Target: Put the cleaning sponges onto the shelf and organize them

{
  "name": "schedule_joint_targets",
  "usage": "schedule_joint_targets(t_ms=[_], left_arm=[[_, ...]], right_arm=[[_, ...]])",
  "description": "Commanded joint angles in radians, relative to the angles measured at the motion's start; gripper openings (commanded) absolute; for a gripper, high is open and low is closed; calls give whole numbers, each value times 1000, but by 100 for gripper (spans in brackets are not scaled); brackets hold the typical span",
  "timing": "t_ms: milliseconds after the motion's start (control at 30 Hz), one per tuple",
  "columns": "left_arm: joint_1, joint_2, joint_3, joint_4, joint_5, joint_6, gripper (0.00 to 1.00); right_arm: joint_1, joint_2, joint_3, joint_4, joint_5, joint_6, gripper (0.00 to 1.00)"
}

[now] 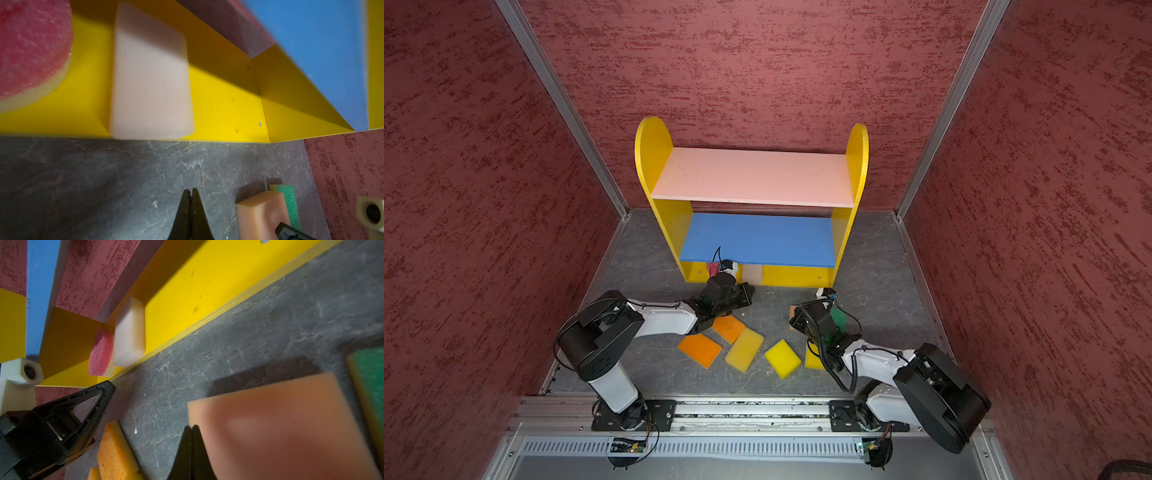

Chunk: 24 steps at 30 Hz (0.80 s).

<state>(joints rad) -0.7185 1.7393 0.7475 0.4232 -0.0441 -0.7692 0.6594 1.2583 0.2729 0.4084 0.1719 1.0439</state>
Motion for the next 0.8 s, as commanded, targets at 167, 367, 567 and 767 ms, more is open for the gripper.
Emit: schedule_joint_targets(t_ms=[167,367,567,767], left_arm=[[-11,63,64,-45,-97,20,0],[-20,70,102,-103,-157,35,0],[-41,78,113,-98,-195,68,0],[-51,49,87,-84,-151,61,0]], right_arm=[[-24,-30,-38,52,-18,20,0],[-33,-37,-48,59,-28,18,0],[-41,-36,-47,61,-38,18,0],[-43,-43,2,-4,-56,-43,0]])
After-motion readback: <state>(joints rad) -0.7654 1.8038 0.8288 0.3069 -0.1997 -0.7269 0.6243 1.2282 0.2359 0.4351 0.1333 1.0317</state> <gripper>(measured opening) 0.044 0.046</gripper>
